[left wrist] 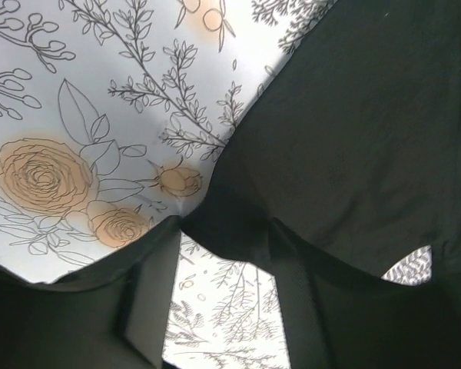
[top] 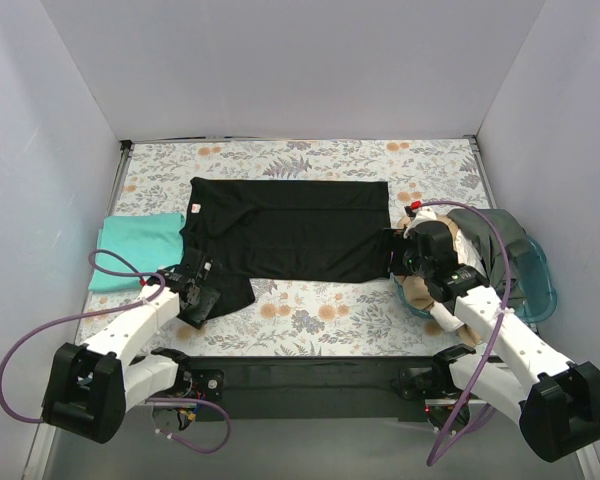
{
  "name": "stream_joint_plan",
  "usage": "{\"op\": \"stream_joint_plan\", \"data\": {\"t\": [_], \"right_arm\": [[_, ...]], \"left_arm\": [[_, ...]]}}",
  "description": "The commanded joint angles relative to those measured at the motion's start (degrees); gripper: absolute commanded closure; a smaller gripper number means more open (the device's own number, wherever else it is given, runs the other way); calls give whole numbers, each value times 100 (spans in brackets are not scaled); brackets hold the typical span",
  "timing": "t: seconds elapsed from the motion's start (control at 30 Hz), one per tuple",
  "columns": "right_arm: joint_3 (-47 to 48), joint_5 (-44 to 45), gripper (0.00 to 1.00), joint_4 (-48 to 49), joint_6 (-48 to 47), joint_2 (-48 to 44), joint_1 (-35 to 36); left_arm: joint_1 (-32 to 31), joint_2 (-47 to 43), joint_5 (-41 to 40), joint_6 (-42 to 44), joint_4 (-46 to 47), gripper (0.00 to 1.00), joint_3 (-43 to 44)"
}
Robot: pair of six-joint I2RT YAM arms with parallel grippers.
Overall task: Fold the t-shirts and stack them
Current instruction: Fold the tshirt
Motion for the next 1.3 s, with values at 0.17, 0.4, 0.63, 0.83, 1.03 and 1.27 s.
{"op": "stream_joint_plan", "data": {"t": [0.17,0.4,0.63,0.83,1.03,1.27], "right_arm": [[164,-3,2,-241,-428,38,502],[515,752,3,-461,-1042,785,1540],[999,1612,4,-1015,-2675,1795,1848],[1245,2071,6,-1384,-3231,2551,1848],[1517,2273,16,-1446,-3513,3149,1857],[1614,2633,29,-1437,-3522,3519,1848]], "left_arm": [[-28,348,-425,-37,438,91,78],[-28,14,-936,454,454,100,298],[-28,-267,-672,692,561,100,368],[-28,-364,-531,806,569,100,570],[-19,-321,-478,868,648,100,676],[-28,-224,-478,886,640,100,746]]}}
